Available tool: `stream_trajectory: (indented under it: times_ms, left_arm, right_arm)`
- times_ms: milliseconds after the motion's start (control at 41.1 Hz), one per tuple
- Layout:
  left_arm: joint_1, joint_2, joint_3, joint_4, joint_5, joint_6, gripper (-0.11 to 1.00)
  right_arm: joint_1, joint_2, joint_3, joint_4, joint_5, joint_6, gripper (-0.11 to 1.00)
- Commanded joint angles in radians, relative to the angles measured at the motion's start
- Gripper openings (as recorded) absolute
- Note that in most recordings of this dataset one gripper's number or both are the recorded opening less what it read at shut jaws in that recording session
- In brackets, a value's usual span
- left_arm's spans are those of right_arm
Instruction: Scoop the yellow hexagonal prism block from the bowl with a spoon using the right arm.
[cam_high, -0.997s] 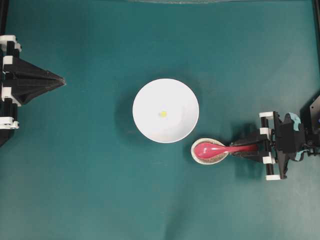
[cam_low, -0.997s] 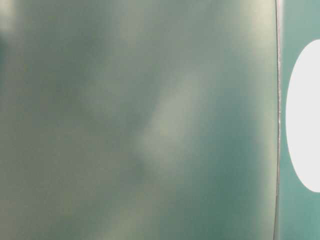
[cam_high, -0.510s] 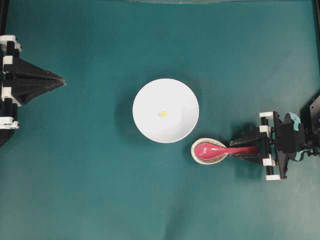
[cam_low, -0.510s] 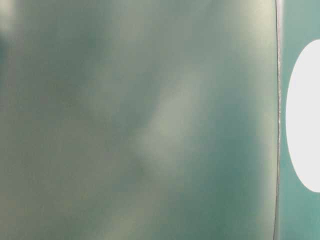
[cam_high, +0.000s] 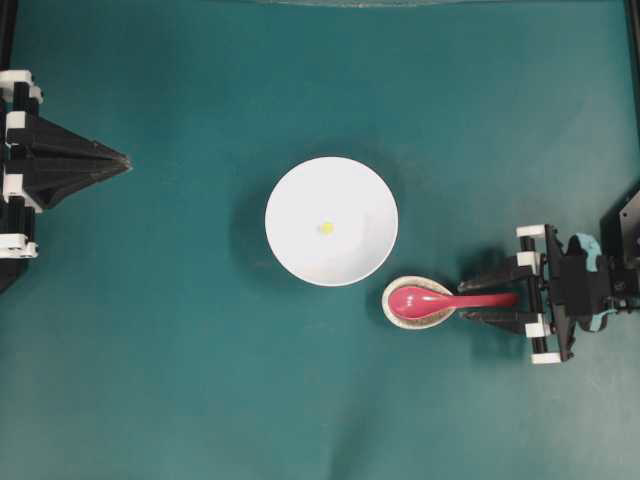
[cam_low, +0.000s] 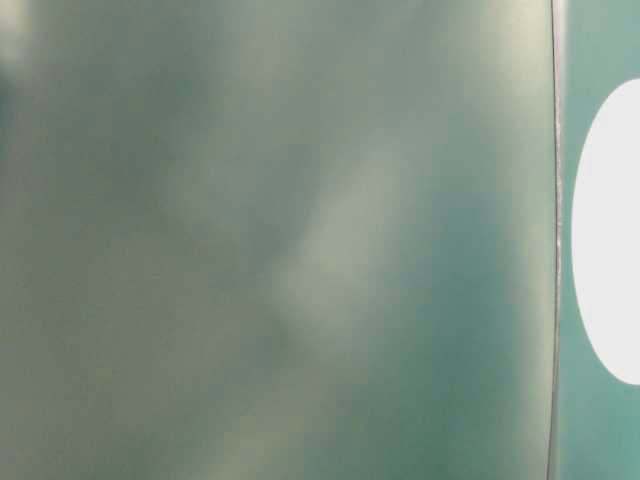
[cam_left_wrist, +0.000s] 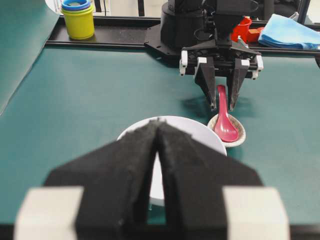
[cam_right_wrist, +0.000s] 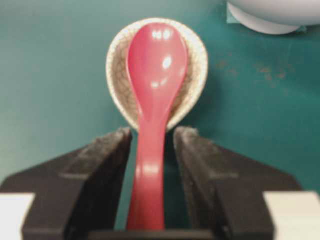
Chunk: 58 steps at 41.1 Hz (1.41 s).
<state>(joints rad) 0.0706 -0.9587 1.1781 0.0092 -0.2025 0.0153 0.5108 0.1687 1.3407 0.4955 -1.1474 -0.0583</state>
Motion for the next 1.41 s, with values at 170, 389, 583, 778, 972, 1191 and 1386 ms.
stream_trajectory:
  times_ms: [170,389,583,778,972,1191,1386]
  left_arm:
    - [0.0,0.008,-0.015,0.002,-0.003,0.002,0.05]
    - [0.0,0.008,-0.015,0.002,-0.003,0.002,0.05]
    - [0.0,0.008,-0.015,0.002,-0.003,0.0,0.05]
    - [0.0,0.008,-0.015,0.002,-0.003,0.002,0.05]
    - [0.0,0.009,-0.015,0.002,-0.003,0.0,0.05]
    - [0.0,0.008,-0.015,0.002,-0.003,0.002,0.05]
    - [0.0,0.009,-0.015,0.002,-0.003,0.0,0.05]
  right_arm:
    - [0.002,-0.034,-0.012,-0.003,0.043,-0.002,0.48]
    - [0.002,-0.034,-0.011,-0.003,0.041,-0.003,0.47]
    - [0.0,-0.034,-0.012,0.0,0.046,-0.003,0.46]
    - [0.0,-0.035,-0.014,0.002,0.046,-0.003,0.4]
    - [-0.003,-0.041,-0.014,0.002,0.046,-0.003,0.3]
    - [-0.003,-0.052,-0.012,0.002,0.048,-0.003,0.27]
    - [-0.003,-0.064,-0.012,0.002,0.048,-0.003,0.27]
